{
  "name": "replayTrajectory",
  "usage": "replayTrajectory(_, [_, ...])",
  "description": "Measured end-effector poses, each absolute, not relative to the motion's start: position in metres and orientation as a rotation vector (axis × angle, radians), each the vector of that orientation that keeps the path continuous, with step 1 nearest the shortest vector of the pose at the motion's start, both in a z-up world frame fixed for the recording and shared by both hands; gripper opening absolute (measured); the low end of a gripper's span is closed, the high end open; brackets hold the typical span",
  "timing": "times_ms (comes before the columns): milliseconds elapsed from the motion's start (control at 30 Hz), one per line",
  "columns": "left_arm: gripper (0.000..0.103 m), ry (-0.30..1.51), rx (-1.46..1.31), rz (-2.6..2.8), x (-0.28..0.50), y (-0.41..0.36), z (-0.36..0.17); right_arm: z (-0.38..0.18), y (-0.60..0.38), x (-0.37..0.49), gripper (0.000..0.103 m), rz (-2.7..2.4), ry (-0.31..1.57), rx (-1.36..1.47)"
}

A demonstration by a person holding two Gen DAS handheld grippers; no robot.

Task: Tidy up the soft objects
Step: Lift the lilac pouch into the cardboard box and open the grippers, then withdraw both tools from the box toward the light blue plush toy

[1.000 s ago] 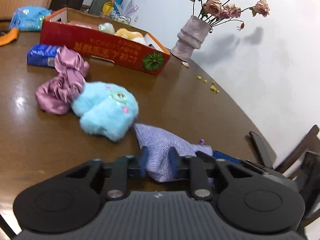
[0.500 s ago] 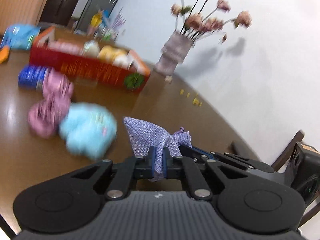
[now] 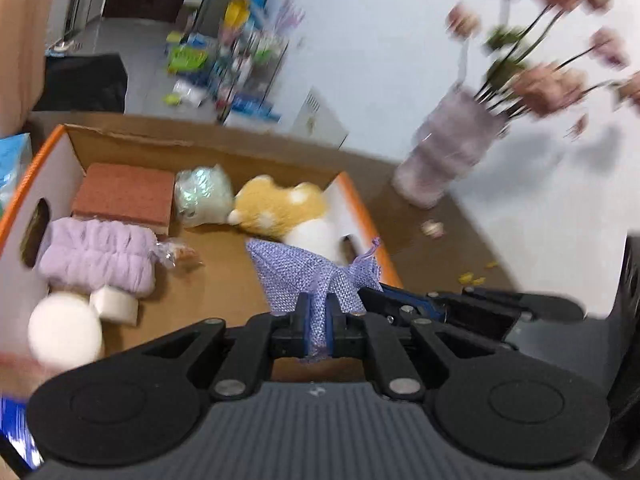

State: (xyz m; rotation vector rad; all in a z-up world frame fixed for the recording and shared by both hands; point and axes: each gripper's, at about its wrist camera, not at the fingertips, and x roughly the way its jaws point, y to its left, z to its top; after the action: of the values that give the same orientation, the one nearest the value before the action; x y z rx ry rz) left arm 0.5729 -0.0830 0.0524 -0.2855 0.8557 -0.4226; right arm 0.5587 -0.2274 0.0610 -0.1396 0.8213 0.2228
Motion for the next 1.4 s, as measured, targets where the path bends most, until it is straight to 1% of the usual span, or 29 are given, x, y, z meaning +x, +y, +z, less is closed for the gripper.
replayTrajectory(167, [0.008,0.98,-0.253,-0.391,0.609,-0.085,0.017,0.031,-0.221,0.606,0.005,0.215,1.028,-0.235])
replayTrajectory(233, [0.008,0.998,-0.246,-0.391,0.613,-0.086,0.005,0.022,-0.221,0.614,0.008,0.216,1.067,-0.251])
replayTrajectory(300, [0.01,1.016,-0.272,-0.396,0.614,-0.086,-0.006,0.015,-0.22,0.608,0.013,0.214,1.066,-0.26])
replayTrajectory(333, [0.01,1.021,-0.302,-0.399,0.613,-0.083,-0.01,0.015,-0.221,0.607,0.013,0.204,1.067,-0.257])
replayTrajectory(367, [0.013,1.028,-0.323,-0.397,0.612,-0.081,-0.012,0.017,-0.221,0.606,0.015,0.198,1.066,-0.252])
replayTrajectory(400, [0.016,1.03,-0.329,-0.393,0.61,-0.078,-0.011,0.02,-0.221,0.604,0.021,0.192,1.062,-0.25])
replayTrajectory(433, [0.023,1.027,-0.327,-0.393,0.607,-0.076,-0.008,0.023,-0.222,0.602,0.025,0.188,1.055,-0.247])
replayTrajectory(467, [0.03,1.021,-0.321,-0.391,0.604,-0.073,-0.004,0.027,-0.223,0.603,0.034,0.188,1.048,-0.236])
replayTrajectory(500, [0.034,1.009,-0.313,-0.392,0.599,-0.07,0.002,0.033,-0.225,0.601,0.04,0.194,1.039,-0.222])
replayTrajectory(533, [0.04,0.993,-0.304,-0.393,0.595,-0.067,0.01,0.042,-0.228,0.595,0.042,0.2,1.025,-0.207])
replayTrajectory(567, [0.043,0.973,-0.294,-0.393,0.589,-0.064,0.02,0.051,-0.231,0.591,0.046,0.203,1.013,-0.198])
replayTrajectory(600, [0.045,0.958,-0.281,-0.395,0.582,-0.061,0.031,0.06,-0.233,0.585,0.046,0.204,1.0,-0.194])
replayTrajectory(700, [0.053,0.913,-0.198,-0.367,0.554,-0.052,0.064,0.088,-0.239,0.561,0.048,0.198,0.971,-0.182])
replayTrajectory(767, [0.064,0.889,-0.124,-0.343,0.531,-0.047,0.081,0.102,-0.245,0.547,0.049,0.2,0.96,-0.173])
replayTrajectory(900, [0.072,0.863,-0.038,-0.295,0.484,-0.027,0.1,0.123,-0.252,0.504,0.057,0.207,0.908,-0.169])
replayTrajectory(967, [0.079,0.838,-0.028,-0.29,0.454,-0.012,0.105,0.129,-0.254,0.478,0.057,0.225,0.866,-0.17])
replayTrajectory(1033, [0.084,0.794,-0.015,-0.272,0.423,0.002,0.109,0.131,-0.254,0.447,0.062,0.255,0.809,-0.178])
replayTrajectory(1100, [0.085,0.726,0.018,-0.234,0.39,0.016,0.111,0.128,-0.253,0.416,0.072,0.265,0.747,-0.184])
replayTrajectory(1233, [0.09,0.611,0.059,-0.173,0.329,0.035,0.104,0.11,-0.249,0.349,0.073,0.29,0.627,-0.157])
replayTrajectory(1333, [0.091,0.575,0.062,-0.156,0.288,0.045,0.094,0.095,-0.243,0.305,0.073,0.306,0.584,-0.128])
replayTrajectory(1400, [0.094,0.528,0.076,-0.121,0.259,0.047,0.086,0.084,-0.238,0.276,0.073,0.302,0.553,-0.101])
